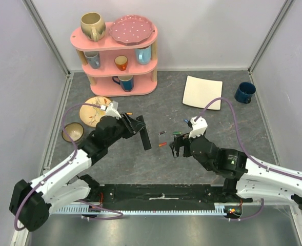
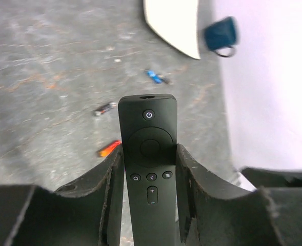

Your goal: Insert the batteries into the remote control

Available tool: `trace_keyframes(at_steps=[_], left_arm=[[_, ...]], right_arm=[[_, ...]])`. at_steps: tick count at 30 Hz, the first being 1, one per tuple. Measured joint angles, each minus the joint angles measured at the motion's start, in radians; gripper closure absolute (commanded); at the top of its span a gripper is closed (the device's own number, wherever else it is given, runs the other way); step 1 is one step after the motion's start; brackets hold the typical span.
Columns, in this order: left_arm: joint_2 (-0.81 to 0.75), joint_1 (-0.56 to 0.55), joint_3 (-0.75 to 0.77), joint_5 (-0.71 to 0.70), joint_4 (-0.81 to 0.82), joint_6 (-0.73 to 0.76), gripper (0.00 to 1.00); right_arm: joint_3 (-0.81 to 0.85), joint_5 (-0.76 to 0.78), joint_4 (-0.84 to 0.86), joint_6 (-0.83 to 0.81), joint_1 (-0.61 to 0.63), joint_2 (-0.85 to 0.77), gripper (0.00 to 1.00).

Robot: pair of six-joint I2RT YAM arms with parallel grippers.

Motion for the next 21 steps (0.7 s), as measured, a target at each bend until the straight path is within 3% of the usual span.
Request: trace_keyframes(at_steps=[4,12,21], left_arm=[[-0.117,0.039,-0.125,0.156,0.205,0.018,0.98],[-0.235,0.113,-0.274,0.385,0.531,0.006,0.98],[-0.165,0.187,-0.344,0.58,0.941,-0.14,0.98]], right_arm=[[0.0,-0.163,0.097,-0.018,-0.052,0.024,0.06],[-0.138,-0.523,0.457,0.085,-0.211,-0.049,0.05],[-0.279,-0.831,0.853,0.25,-0.277,0.004,0.04]])
